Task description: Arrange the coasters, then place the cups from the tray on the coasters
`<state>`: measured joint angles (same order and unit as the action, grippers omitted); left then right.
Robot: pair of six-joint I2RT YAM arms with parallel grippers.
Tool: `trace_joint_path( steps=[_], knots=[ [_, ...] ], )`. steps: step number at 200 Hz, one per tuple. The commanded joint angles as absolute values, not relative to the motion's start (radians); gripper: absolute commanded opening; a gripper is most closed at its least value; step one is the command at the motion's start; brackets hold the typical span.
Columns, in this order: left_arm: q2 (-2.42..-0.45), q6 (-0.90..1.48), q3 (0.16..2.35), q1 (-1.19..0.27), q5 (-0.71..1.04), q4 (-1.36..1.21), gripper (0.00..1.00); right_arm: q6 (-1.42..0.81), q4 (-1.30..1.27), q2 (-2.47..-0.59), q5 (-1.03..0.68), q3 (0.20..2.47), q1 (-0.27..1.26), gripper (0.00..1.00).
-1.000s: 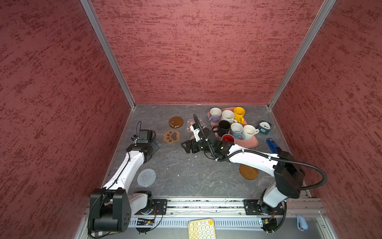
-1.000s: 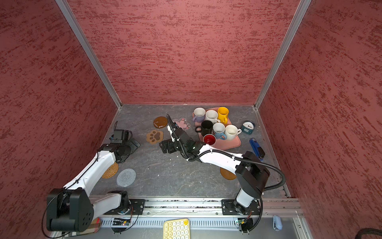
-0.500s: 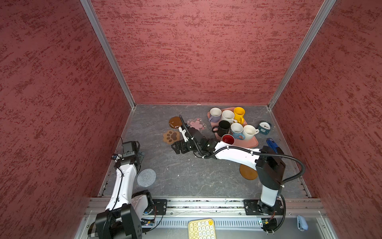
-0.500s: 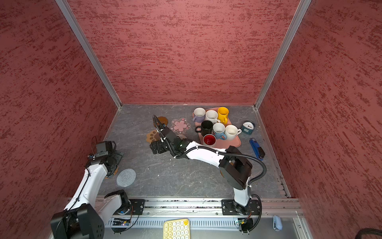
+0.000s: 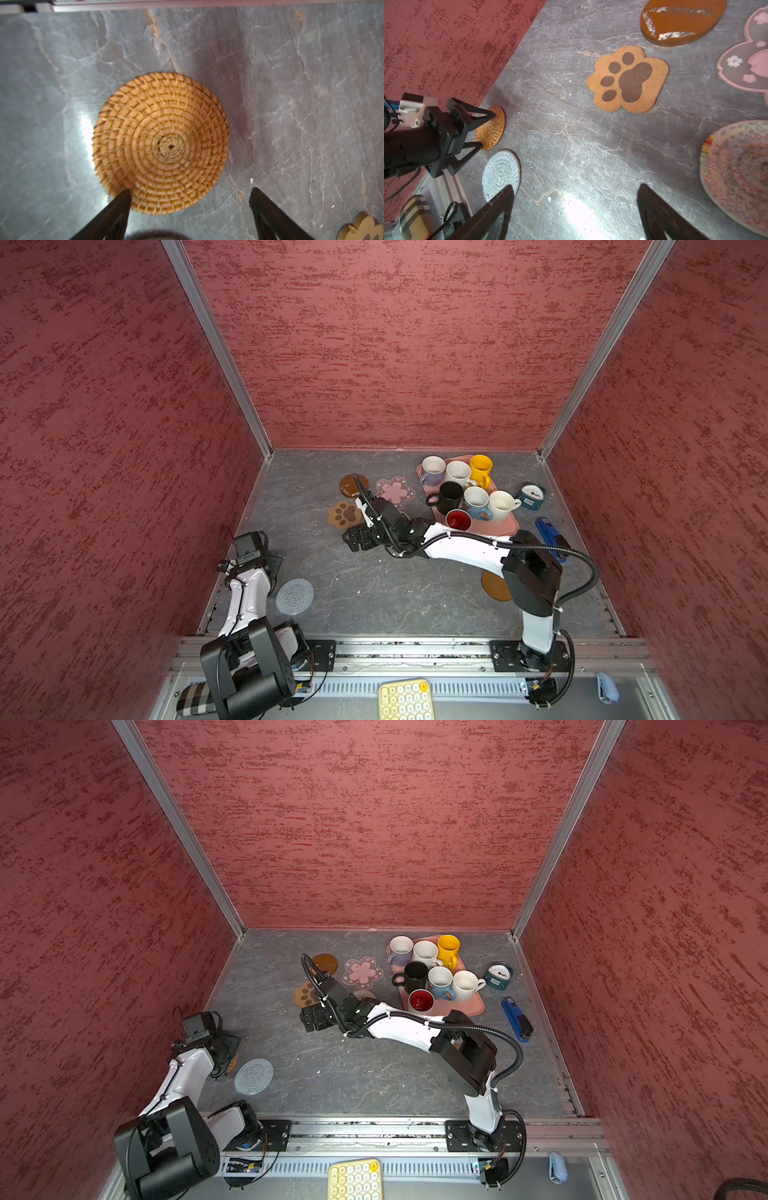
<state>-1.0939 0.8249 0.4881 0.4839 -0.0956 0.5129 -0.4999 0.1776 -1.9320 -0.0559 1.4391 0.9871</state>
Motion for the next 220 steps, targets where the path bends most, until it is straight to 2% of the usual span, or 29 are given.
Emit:
trace_joint_path(
  steps=[1, 74, 150, 220],
  knots=[
    [-1.132, 0.801, 0.491, 0.492, -0.055, 0.432, 0.88, -0.487, 0.201, -1.945, -0.059, 1.481, 0.996, 0.93],
    [-1.252, 0.807, 0.533, 0.464, -0.027, 0.376, 0.85, -0.453, 0.214, -1.965, -0.051, 1.503, 0.99, 0.93],
    [-1.342, 0.84, 0.564, 0.271, 0.014, 0.301, 0.85, -0.44, 0.181, -1.92, -0.028, 1.438, 0.983, 0.94],
    [-1.394, 0.912, 0.585, 0.054, -0.04, 0.295, 0.85, -0.44, 0.13, -1.842, -0.007, 1.329, 0.962, 0.94]
  ],
)
